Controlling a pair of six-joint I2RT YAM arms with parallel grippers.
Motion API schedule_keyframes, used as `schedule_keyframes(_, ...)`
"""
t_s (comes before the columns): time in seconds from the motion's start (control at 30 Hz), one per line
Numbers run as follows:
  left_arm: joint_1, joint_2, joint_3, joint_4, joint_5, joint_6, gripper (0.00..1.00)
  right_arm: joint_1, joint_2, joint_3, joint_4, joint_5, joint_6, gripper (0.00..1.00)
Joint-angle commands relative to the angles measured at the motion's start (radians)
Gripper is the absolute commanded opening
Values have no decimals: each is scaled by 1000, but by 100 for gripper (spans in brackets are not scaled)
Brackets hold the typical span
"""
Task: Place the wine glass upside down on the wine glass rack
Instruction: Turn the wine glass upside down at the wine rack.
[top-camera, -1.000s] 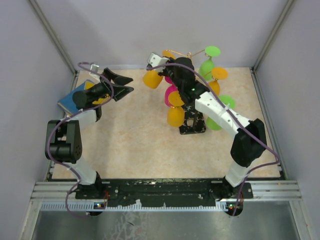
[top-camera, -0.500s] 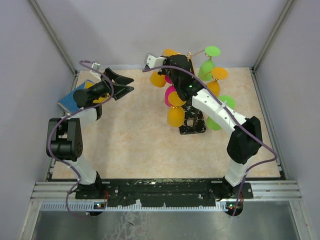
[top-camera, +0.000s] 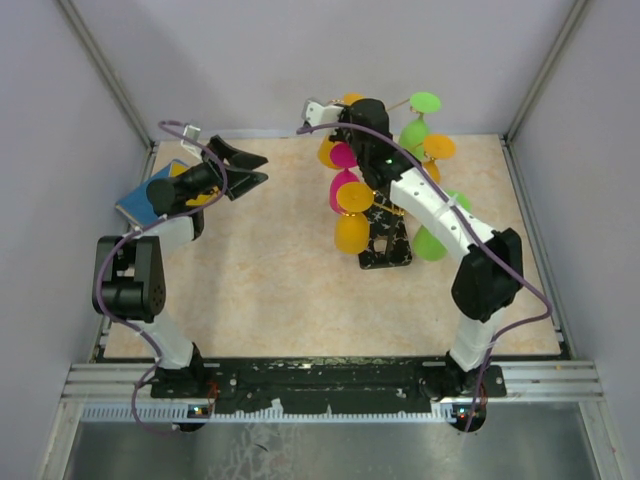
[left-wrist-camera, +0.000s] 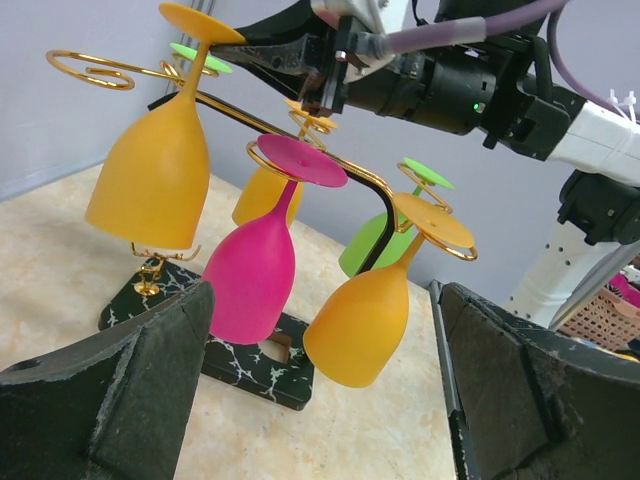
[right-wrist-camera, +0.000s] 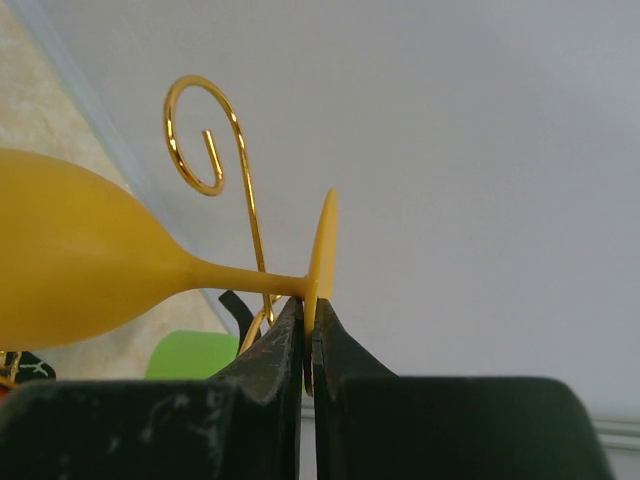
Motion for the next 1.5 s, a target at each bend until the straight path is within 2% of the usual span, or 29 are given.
schedule_keyframes(0.0, 5, 13, 34, 251, 4, -18, 100, -21, 25, 84, -2, 9, -19, 0)
schedule_keyframes(0.57, 4, 58, 86, 251, -1, -26, 100, -58, 152, 203, 46, -27, -101, 0)
schedule_keyframes(0.9, 5, 62, 86, 251, -9, -31, 100, -71, 196, 213, 131, -74, -164, 0)
schedule_keyframes(1.47, 4, 39, 66, 252, -21, -44, 100, -72, 229, 231, 206, -158, -144, 0)
